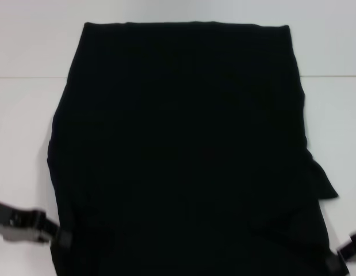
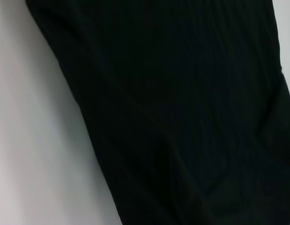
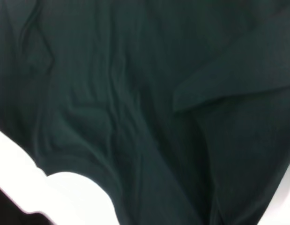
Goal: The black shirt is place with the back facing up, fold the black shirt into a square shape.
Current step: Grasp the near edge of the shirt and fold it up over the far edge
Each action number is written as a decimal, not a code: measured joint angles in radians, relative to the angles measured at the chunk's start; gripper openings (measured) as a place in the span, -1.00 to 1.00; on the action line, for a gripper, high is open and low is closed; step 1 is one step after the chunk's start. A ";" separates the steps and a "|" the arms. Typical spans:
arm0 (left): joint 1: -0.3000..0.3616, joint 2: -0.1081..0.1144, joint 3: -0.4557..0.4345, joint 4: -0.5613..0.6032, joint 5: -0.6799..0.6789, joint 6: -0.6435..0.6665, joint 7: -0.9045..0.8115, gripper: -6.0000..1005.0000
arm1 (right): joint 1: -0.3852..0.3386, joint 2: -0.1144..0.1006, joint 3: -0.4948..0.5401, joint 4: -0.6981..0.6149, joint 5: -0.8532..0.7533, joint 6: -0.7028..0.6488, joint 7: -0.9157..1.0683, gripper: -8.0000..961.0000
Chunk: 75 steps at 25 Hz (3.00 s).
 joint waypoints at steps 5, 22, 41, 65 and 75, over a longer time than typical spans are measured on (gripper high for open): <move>0.026 -0.025 0.063 0.000 0.000 0.084 0.024 -0.87 | -0.056 0.007 -0.006 -0.043 -0.002 -0.090 -0.007 -0.92; -0.116 0.016 0.013 -0.070 -0.054 -0.066 -0.047 -0.87 | 0.070 -0.086 0.135 0.029 0.067 -0.021 -0.092 -0.92; -0.273 0.060 0.019 -0.089 -0.055 -0.338 -0.182 -0.87 | 0.173 -0.166 0.182 0.021 0.124 0.196 -0.075 -0.92; -0.262 0.032 0.020 -0.106 -0.163 -0.707 -0.210 -0.87 | 0.210 -0.063 0.088 0.043 0.209 0.733 -0.075 -0.91; -0.269 -0.003 0.026 -0.142 -0.274 -0.928 -0.149 -0.86 | 0.208 -0.009 0.044 0.097 0.214 0.995 -0.080 -0.91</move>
